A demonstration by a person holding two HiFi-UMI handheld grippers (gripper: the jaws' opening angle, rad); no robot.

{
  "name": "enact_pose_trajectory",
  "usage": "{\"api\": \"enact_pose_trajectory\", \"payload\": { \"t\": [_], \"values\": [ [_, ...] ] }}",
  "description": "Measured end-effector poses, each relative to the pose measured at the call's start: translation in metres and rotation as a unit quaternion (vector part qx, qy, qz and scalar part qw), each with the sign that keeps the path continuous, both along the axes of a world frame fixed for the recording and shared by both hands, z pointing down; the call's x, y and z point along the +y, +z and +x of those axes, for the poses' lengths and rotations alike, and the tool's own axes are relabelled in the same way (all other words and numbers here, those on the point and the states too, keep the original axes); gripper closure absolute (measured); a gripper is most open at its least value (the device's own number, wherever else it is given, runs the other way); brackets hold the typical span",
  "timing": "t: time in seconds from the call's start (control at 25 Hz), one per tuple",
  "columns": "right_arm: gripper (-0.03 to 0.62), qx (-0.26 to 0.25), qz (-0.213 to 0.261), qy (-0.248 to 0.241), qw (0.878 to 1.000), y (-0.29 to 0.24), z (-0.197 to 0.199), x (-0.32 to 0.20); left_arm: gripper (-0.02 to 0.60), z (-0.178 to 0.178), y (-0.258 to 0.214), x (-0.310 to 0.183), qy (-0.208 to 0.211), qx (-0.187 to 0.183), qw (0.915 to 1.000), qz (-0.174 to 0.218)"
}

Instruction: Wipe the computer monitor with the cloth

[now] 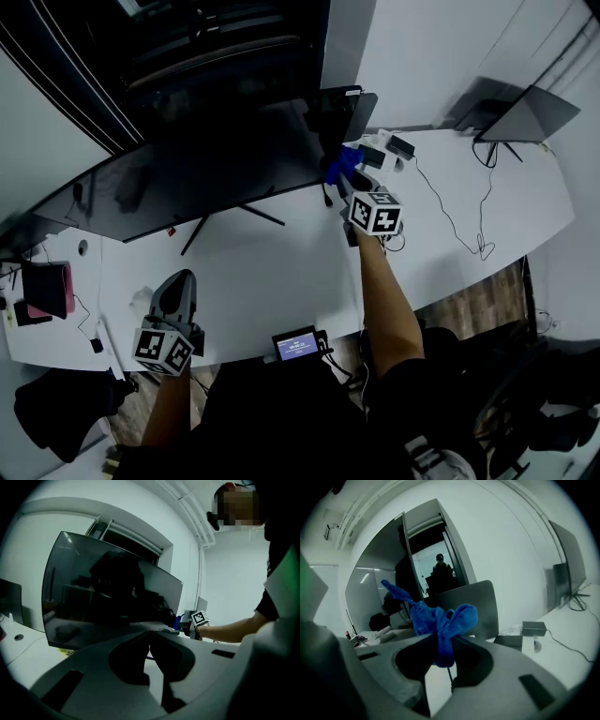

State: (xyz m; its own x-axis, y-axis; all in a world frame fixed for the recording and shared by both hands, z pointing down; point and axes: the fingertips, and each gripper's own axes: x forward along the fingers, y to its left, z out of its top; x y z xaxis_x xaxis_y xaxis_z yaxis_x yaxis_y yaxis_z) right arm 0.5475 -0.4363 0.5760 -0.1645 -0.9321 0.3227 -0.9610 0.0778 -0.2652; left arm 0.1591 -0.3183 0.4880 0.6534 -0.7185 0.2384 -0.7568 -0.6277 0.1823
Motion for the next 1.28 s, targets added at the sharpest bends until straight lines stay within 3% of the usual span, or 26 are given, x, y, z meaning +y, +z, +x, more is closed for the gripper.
{"api": "enact_pose_trajectory", "payload": {
  "t": [0.32, 0.44, 0.52, 0.68, 0.8, 1.0, 1.12, 1.28],
  "values": [
    [0.502, -0.016, -0.041, 0.006, 0.999, 0.042, -0.001, 0.0, 0.586, -0.004, 0.009, 0.002, -0.008, 0.0, 0.9999, -0.013],
    [0.502, -0.108, -0.051, 0.035, 0.992, 0.061, 0.001, 0.0, 0.586, -0.008, 0.014, 0.005, -0.014, 0.0, 0.9998, -0.017],
    [0.502, -0.19, -0.053, 0.065, 0.978, 0.071, 0.003, 0.001, 0.586, -0.011, 0.017, 0.007, -0.019, 0.0, 0.9996, -0.019],
    [0.502, -0.292, -0.057, 0.107, 0.949, 0.082, 0.001, 0.004, 0.586, -0.019, 0.02, 0.011, -0.029, 0.001, 0.9993, -0.024],
    [0.502, -0.386, -0.053, 0.139, 0.91, 0.09, -0.004, 0.008, 0.586, -0.023, 0.022, 0.013, -0.035, 0.004, 0.999, -0.028],
    [0.502, -0.476, -0.051, 0.17, 0.861, 0.101, -0.021, 0.01, 0.586, -0.028, 0.022, 0.016, -0.037, 0.008, 0.9989, -0.027],
    [0.502, -0.501, -0.05, 0.177, 0.846, 0.101, -0.036, 0.009, 0.586, -0.034, 0.022, 0.016, -0.042, 0.011, 0.9987, -0.027],
    [0.503, -0.51, -0.054, 0.17, 0.841, 0.102, -0.059, 0.006, 0.586, -0.044, 0.023, 0.016, -0.047, 0.015, 0.9984, -0.027]
  ]
}}
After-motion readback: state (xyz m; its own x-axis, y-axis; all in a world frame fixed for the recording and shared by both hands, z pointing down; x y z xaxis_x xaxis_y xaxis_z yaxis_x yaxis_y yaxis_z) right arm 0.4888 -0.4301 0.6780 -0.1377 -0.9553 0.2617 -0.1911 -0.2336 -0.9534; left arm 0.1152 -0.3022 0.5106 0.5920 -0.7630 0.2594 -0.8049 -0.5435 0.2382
